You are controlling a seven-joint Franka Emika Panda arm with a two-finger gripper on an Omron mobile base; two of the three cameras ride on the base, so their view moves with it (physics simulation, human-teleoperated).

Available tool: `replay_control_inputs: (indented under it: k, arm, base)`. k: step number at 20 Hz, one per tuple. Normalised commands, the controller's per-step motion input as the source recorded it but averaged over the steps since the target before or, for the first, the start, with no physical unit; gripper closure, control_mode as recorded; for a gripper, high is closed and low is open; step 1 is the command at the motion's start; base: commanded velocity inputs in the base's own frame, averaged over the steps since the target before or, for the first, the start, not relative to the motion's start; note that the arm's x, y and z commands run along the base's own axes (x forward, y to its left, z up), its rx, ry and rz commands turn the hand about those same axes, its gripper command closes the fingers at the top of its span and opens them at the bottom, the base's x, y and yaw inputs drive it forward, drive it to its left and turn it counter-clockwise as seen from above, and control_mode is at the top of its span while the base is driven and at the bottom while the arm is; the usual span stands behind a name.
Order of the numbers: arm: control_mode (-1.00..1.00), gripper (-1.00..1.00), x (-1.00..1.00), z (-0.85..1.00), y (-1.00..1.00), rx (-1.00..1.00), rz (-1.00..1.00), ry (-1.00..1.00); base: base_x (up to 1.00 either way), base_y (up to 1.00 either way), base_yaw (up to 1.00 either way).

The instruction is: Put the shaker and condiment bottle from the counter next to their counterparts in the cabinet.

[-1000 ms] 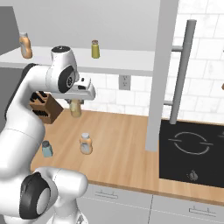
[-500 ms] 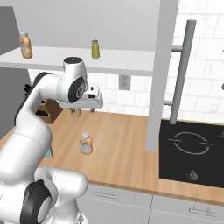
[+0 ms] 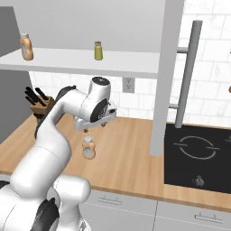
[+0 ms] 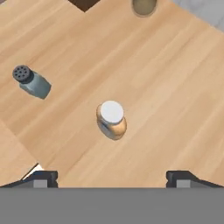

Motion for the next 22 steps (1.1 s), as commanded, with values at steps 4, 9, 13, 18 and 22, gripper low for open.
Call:
replay_control_inputs:
  k: [4, 9, 13, 18, 22]
  arm:
    - [-1.00, -1.00, 0.00, -0.54, -0.03, 0.03, 0.68, 0.00]
    - [-1.00, -1.00, 0.05, -0.43, 0.00, -0.06, 0.42, 0.00]
    - [-1.00, -1.00, -0.04, -0.36, -0.14, 0.04, 0.33, -0.07]
    - [-1.00, -1.00, -0.04, -0.50, -0.10, 0.28, 0.14, -0.08]
    - [-1.00, -1.00, -0.07, -0.34, 0.01, 0.03, 0.04, 0.00]
  base:
    - [0.00, 0.00, 0.00]
    - [0.00, 0.00, 0.00]
    - [0.00, 0.00, 0.00]
    - [0.00, 0.00, 0.00]
    - [0.00, 0.00, 0.00]
